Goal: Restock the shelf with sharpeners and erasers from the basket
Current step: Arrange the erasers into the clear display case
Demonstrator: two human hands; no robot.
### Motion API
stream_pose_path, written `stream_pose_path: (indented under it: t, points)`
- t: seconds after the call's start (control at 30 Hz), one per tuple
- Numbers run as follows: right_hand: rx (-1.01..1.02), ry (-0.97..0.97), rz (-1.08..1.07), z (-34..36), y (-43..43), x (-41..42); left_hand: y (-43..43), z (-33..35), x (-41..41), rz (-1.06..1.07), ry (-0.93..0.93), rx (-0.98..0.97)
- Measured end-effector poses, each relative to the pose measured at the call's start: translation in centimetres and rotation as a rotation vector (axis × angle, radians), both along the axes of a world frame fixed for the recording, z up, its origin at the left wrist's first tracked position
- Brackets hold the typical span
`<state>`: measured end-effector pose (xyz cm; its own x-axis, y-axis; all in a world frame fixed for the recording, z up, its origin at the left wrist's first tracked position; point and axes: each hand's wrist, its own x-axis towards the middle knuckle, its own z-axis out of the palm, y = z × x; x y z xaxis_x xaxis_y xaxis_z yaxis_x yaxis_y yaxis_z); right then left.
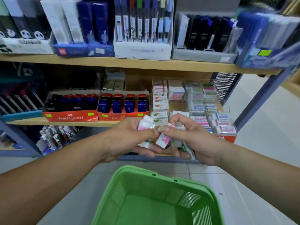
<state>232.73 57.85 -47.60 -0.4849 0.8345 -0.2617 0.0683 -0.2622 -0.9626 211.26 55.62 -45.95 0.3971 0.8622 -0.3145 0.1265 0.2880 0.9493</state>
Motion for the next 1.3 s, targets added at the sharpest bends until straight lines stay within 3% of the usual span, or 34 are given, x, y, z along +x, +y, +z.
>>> stream_pose_path:
  t: [0.17, 0.3, 0.53, 0.73, 0.97, 1.13, 1.3]
  points:
    - [-0.086, 0.076, 0.022, -0.4, 1.2, -0.6, 1.9, -0.4, 0.1, 0.108, 0.011, -0.006]
    - [-0.052, -0.003, -0.092, -1.0, 2.0, -0.9, 2.6, -1.3, 0.6, 0.234, 0.084, 0.005]
    - [-0.075, -0.046, -0.341, -1.3, 2.5, -0.8, 2.6, -2.0, 2.4, 0.105, 0.103, 0.019]
    - [-0.063, -0.06, -0.308, 0.4, 3.1, 2.0, 3.2, -1.2, 4.3, 0.267, 0.062, 0.08]
    - [-0.138, -0.065, -0.384, 4.1, 8.0, 9.9, 5.7, 0.4, 7.0, 0.256, 0.252, 0.262]
    - [0.046, -0.299, -0.295, 5.3, 9.8, 11.5, 8.7, -0.1, 10.5, 0.129, 0.489, 0.396]
    - [0.141, -0.291, -0.295, 2.9, 8.8, 13.8, 12.8, -0.4, 13.6, 0.024, 0.726, 0.493]
